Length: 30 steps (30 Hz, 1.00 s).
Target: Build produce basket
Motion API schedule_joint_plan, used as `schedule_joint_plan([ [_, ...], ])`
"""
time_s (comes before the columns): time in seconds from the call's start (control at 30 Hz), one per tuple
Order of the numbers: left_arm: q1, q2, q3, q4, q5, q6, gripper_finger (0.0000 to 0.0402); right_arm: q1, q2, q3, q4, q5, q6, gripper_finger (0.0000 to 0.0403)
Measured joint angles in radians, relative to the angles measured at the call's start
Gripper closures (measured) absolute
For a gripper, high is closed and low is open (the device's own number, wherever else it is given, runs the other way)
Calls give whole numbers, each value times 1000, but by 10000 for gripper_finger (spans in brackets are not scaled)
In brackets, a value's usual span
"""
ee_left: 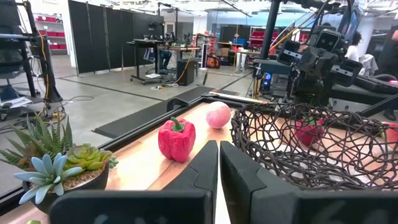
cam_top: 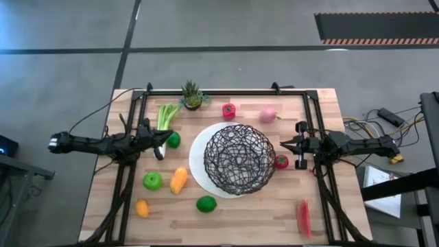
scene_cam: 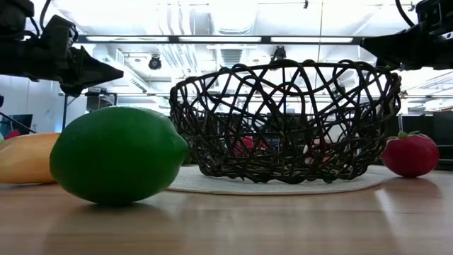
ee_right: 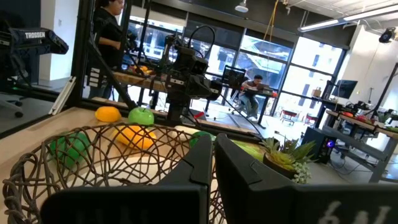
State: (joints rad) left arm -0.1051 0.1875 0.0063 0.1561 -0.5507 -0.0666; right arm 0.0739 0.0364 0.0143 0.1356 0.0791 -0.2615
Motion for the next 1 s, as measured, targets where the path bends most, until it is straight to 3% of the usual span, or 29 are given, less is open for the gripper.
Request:
schedule_joint_plan([
  [0.8,0,8,0,56,0,-51,402,0,0,0,0,0,0,392],
  [1.0,1,64,41,178,-24,-29,402,0,0,0,0,0,0,392],
])
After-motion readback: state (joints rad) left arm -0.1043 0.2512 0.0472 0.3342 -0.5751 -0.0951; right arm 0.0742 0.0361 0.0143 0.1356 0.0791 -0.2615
